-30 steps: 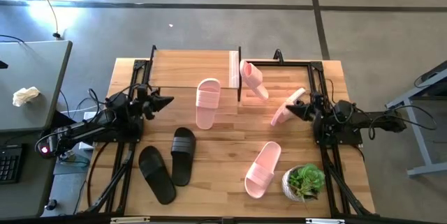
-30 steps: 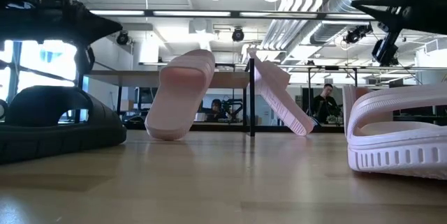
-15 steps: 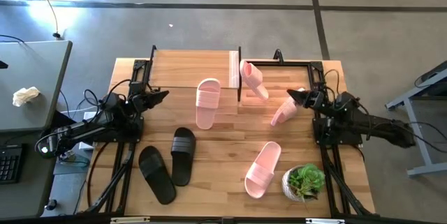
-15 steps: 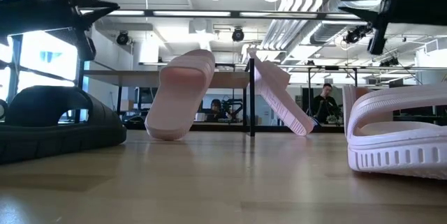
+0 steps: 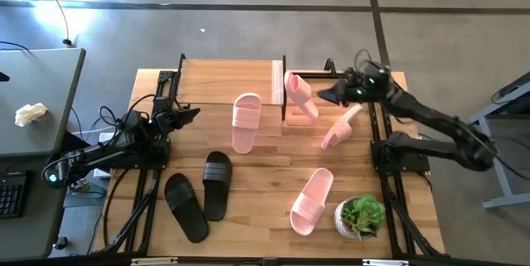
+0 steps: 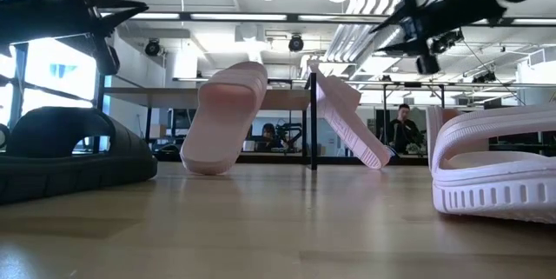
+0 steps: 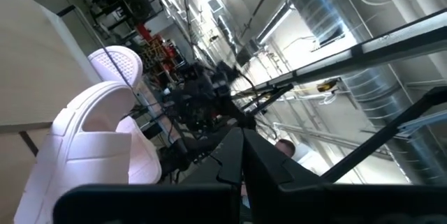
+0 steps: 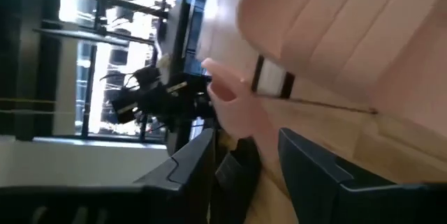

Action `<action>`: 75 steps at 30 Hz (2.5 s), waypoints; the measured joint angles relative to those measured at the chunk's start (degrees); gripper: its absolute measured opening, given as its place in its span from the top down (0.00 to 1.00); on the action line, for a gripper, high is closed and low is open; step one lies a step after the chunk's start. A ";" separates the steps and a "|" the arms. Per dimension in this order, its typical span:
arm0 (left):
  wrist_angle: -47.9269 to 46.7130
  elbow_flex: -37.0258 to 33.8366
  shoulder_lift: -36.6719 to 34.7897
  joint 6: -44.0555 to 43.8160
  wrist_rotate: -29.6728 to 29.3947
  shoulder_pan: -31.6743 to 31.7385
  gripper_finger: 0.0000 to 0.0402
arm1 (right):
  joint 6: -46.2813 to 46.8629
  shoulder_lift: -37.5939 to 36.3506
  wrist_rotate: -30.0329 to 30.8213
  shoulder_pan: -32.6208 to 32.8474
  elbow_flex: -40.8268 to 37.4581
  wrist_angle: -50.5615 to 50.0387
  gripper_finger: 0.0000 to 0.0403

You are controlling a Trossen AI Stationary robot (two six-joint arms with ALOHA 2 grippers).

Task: Pick and place slides into the shelf
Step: Move the pink slide to the middle of the table

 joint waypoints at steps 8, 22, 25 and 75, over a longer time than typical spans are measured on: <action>-0.15 0.00 0.00 -0.14 0.18 0.00 1.00 | 0.10 11.10 -1.77 -3.84 1.54 -3.43 0.63; -0.28 0.00 0.00 0.16 0.16 0.00 1.00 | 4.13 16.92 -0.21 -4.28 1.56 -1.50 0.63; -0.28 0.00 0.00 0.16 0.16 0.00 1.00 | 4.61 19.06 -0.45 -4.26 1.56 2.04 0.63; -0.26 0.02 0.00 -0.02 0.17 0.00 1.00 | 3.85 20.42 -0.89 -3.10 1.50 13.94 1.00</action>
